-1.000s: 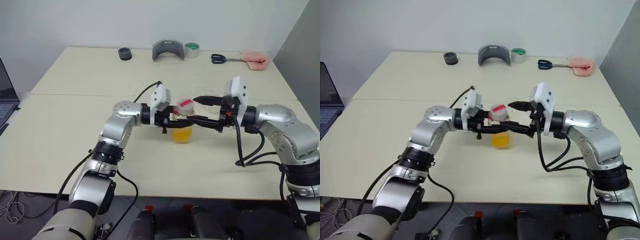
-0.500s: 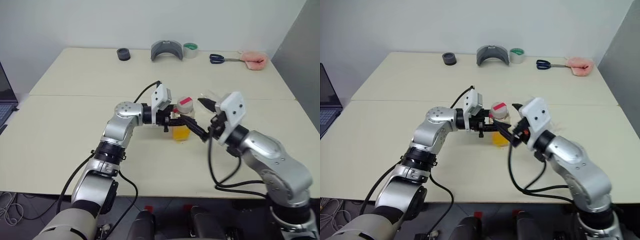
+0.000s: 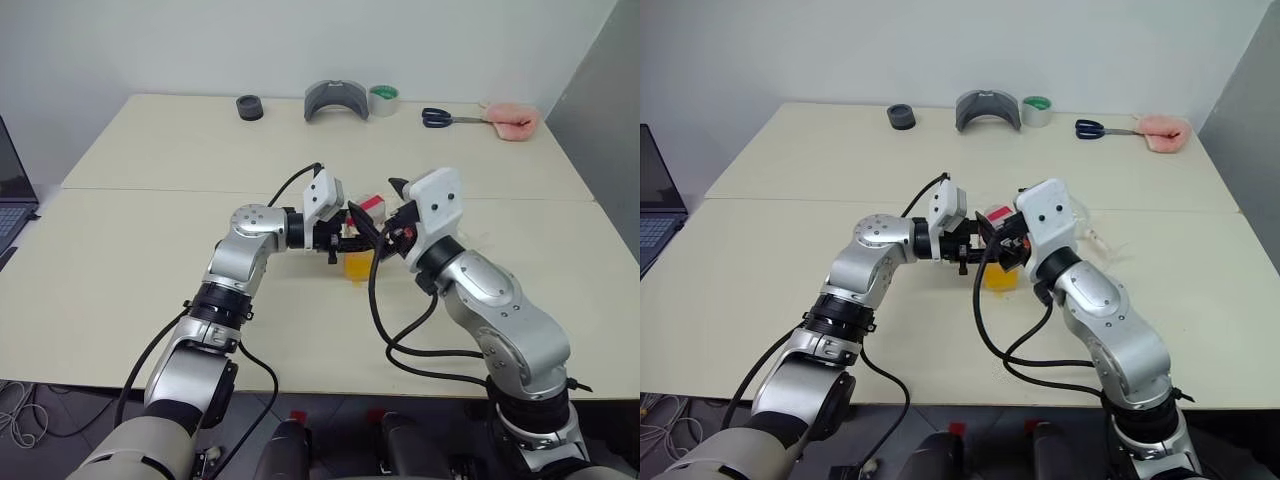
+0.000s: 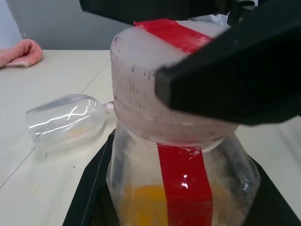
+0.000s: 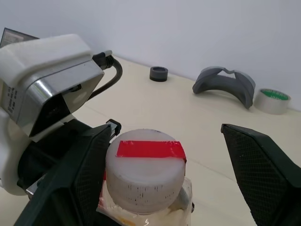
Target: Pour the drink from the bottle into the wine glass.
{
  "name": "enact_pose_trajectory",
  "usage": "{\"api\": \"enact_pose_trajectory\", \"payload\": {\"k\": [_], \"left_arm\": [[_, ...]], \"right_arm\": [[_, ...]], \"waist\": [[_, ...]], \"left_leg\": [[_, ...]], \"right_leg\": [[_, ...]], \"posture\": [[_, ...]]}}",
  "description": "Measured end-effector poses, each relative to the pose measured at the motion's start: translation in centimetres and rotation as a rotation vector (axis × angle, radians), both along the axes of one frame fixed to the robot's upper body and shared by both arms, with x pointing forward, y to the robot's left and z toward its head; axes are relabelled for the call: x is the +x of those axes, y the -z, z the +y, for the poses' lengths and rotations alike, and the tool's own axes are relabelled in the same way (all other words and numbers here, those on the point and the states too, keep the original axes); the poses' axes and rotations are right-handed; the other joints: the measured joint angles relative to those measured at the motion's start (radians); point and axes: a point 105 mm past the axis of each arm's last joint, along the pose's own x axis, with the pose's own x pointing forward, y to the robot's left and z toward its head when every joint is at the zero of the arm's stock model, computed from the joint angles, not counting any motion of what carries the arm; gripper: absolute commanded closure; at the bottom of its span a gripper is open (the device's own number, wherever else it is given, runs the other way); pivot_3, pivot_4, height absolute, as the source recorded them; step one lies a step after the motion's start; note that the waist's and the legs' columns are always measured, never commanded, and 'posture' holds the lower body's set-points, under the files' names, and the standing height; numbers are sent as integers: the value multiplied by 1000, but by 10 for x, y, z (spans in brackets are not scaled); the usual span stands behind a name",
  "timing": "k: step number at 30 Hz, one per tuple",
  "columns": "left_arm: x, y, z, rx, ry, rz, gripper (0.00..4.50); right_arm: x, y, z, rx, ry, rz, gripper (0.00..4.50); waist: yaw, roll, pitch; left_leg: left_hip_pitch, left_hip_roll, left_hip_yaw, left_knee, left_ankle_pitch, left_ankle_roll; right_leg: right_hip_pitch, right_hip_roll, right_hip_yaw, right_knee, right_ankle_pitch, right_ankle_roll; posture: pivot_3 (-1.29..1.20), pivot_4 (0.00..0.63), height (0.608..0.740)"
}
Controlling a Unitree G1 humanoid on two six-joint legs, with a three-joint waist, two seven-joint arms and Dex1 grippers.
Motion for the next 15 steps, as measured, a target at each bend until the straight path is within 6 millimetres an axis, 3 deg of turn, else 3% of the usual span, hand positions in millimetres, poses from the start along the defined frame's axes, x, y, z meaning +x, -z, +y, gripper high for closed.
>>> {"api": "enact_pose_trajectory", "payload": {"k": [2, 4, 9, 15], "left_arm": [[0, 0, 0, -1, -3, -2, 2685], [0, 0, 0, -1, -3, -4, 2685], [0, -1, -1, -5, -3, -12, 2685], [0, -1, -1, -5, -3, -15, 2685]], "right_arm": [[0, 2, 0, -4, 0, 11, 547], [0, 2, 1, -3, -2, 14, 911], [-2, 3, 8, 1, -30, 18, 2546], [-2, 3, 8, 2, -34, 17, 2623]], "waist": [[0, 0, 0], [0, 0, 0], [0, 0, 0], [0, 0, 0]], "left_leg": [[0, 0, 0, 0, 0, 0], [0, 0, 0, 0, 0, 0], [0, 0, 0, 0, 0, 1], [0, 0, 0, 0, 0, 1]], "right_leg": [[0, 0, 0, 0, 0, 0], [0, 0, 0, 0, 0, 0], [0, 0, 0, 0, 0, 0], [0, 0, 0, 0, 0, 0]], "posture": [[0, 150, 740], [0, 150, 740], [0, 150, 740], [0, 150, 740]]}}
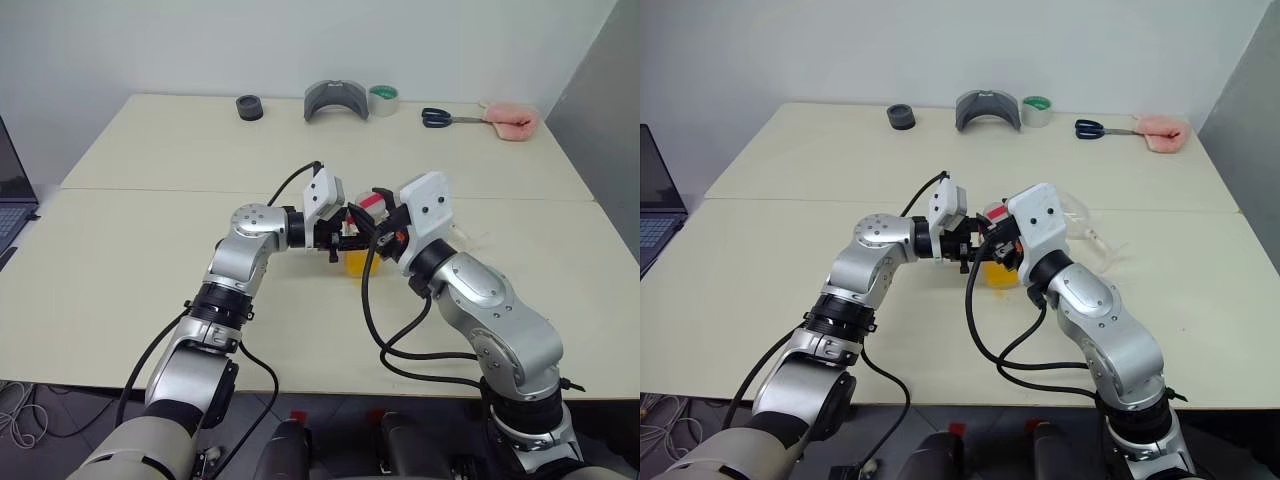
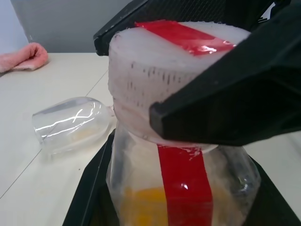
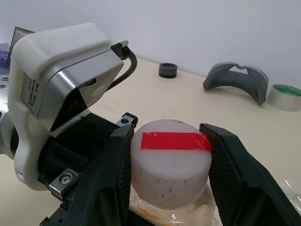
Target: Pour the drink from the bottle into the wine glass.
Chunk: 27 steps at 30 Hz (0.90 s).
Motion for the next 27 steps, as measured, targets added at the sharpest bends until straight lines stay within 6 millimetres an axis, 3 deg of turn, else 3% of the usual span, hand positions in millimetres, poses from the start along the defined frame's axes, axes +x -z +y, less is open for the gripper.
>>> {"api": "enact_pose_trajectory", "payload": {"k": [5, 11, 16, 23, 27], "left_arm": [[0, 1, 1, 4, 6, 4, 2687], [-9, 8, -2, 46, 92, 27, 2693], [-11, 6, -4, 42, 110, 33, 2702], [-7, 1, 3, 19, 76, 34, 2703], [-6, 0, 4, 17, 74, 33, 2703]], "right_arm": [[2, 1, -1, -105, -116, -31, 2623], [6, 2, -17, -261, -508, 31, 2623], [10, -3, -22, -268, -598, 70, 2623], [10, 2, -31, -196, -525, 100, 168], [-5, -8, -32, -177, -503, 65, 126]], "waist": [[0, 0, 0], [-3, 0, 0], [-4, 0, 0], [-2, 0, 0], [1, 0, 0]], "left_leg": [[0, 0, 1, 0, 0, 1], [0, 0, 1, 0, 0, 1], [0, 0, 0, 0, 0, 1], [0, 0, 0, 1, 0, 0], [0, 0, 0, 0, 0, 0]], "right_leg": [[0, 0, 0, 0, 0, 0], [1, 0, -1, -1, 0, 0], [1, 0, -1, 0, 0, 0], [0, -1, 0, 0, 0, 0], [0, -1, -1, 0, 0, 0]], "posture": [[0, 150, 740], [0, 150, 740], [0, 150, 740], [0, 150, 740], [0, 150, 740]]}}
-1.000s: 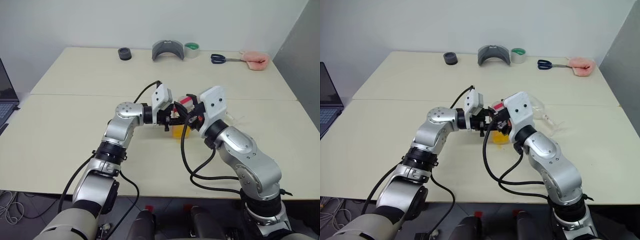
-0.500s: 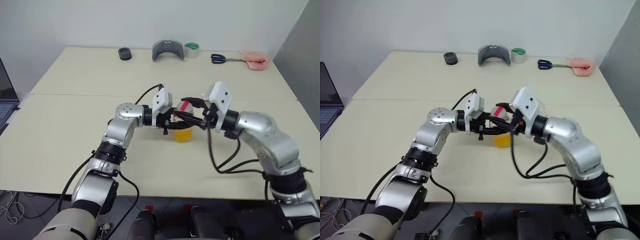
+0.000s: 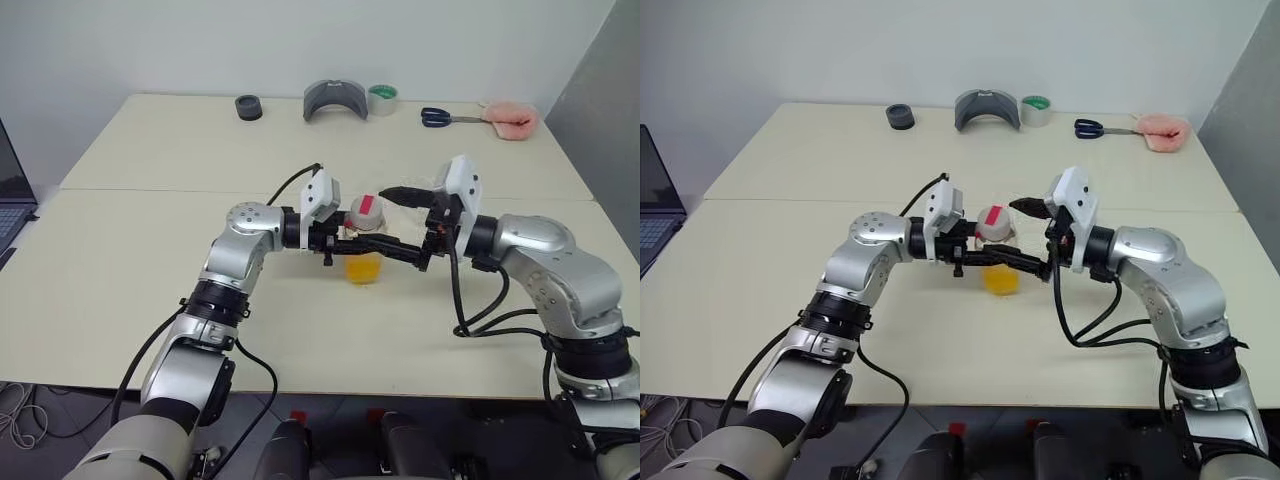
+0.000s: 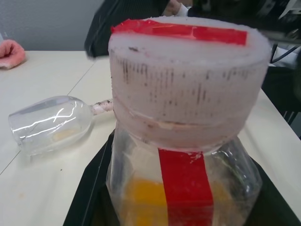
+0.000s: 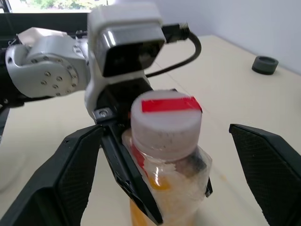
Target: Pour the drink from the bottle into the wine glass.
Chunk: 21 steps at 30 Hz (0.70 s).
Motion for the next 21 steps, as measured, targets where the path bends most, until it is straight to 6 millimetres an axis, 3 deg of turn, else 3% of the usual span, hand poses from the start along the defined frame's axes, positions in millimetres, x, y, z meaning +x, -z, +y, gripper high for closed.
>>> {"api": "enact_pose_trajectory", "payload": {"k": [7, 12, 21], "left_arm": [[0, -1, 2, 5, 2, -3, 2703], [0, -3, 2, 11, 15, -8, 2703], [1, -4, 2, 13, 14, -3, 2703]], "right_arm": [[-11, -5, 7, 48, 110, -65, 126], [-4, -1, 16, 54, 188, -91, 126], [12, -2, 14, 58, 256, -116, 126]], "waist": [[-3, 0, 0], [-2, 0, 0], [-2, 0, 0]], "left_leg": [[0, 0, 0, 0, 0, 0], [0, 0, 1, 0, 0, 0], [0, 0, 0, 0, 0, 0]], "right_leg": [[0, 1, 0, 0, 0, 0], [0, 0, 0, 0, 0, 0], [0, 1, 0, 0, 0, 0]], "posture": [[0, 150, 740], [0, 150, 740], [0, 150, 740]]}}
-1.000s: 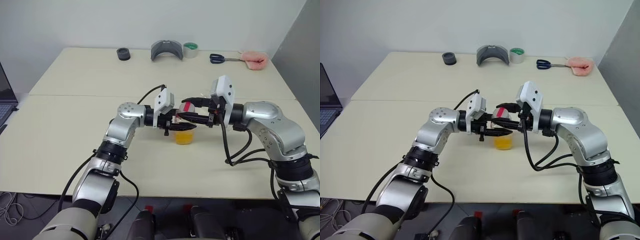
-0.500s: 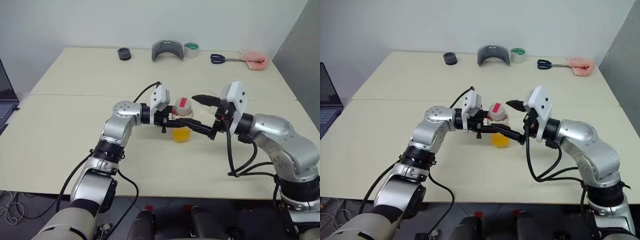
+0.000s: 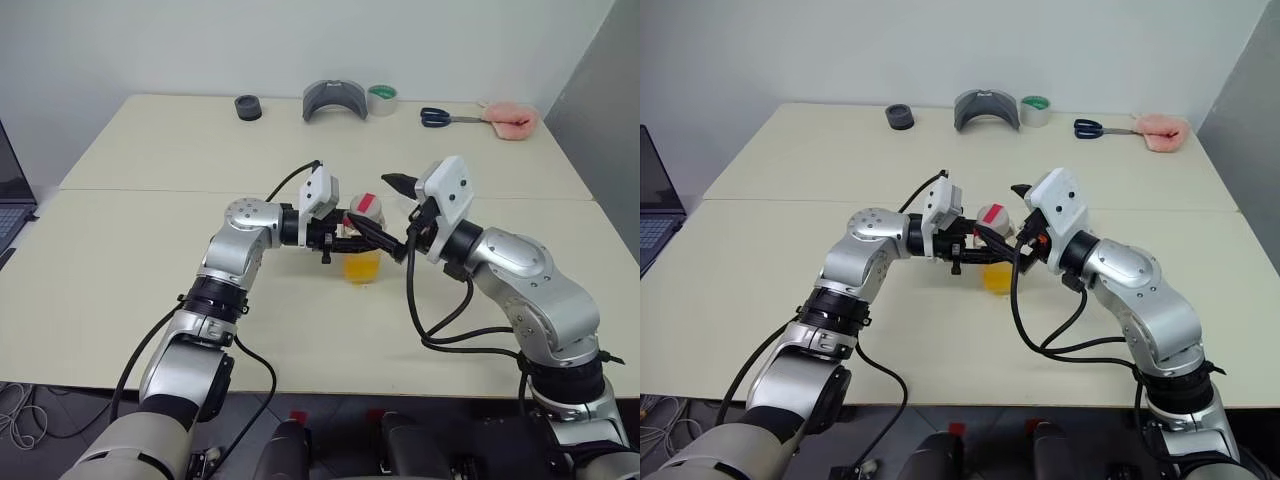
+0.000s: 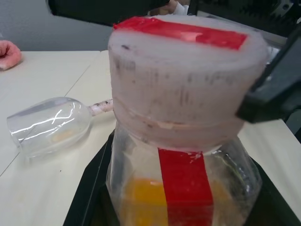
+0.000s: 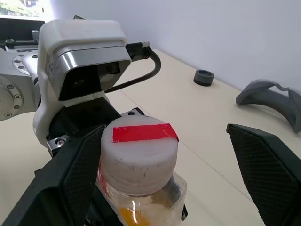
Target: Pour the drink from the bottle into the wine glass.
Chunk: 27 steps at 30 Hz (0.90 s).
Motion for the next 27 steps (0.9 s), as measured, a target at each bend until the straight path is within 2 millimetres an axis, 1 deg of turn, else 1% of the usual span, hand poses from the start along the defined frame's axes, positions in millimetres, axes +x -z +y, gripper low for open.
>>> {"api": "enact_pose_trajectory", "payload": {"k": [7, 27], "left_arm": [[0, 0, 0, 0, 0, 0, 2703], [0, 0, 1, 2, -3, -1, 2703]], "right_arm": [[0, 0, -1, 0, 1, 3, 126], [-10, 0, -14, -19, 1, 32, 126]], "waist": [[0, 0, 0], [0, 0, 0]], "left_leg": [[0, 0, 0, 0, 0, 0], [0, 0, 0, 0, 0, 0]], "right_leg": [[0, 0, 0, 0, 0, 0], [0, 0, 0, 0, 0, 0]], "posture": [[0, 150, 740], [0, 150, 740]]}}
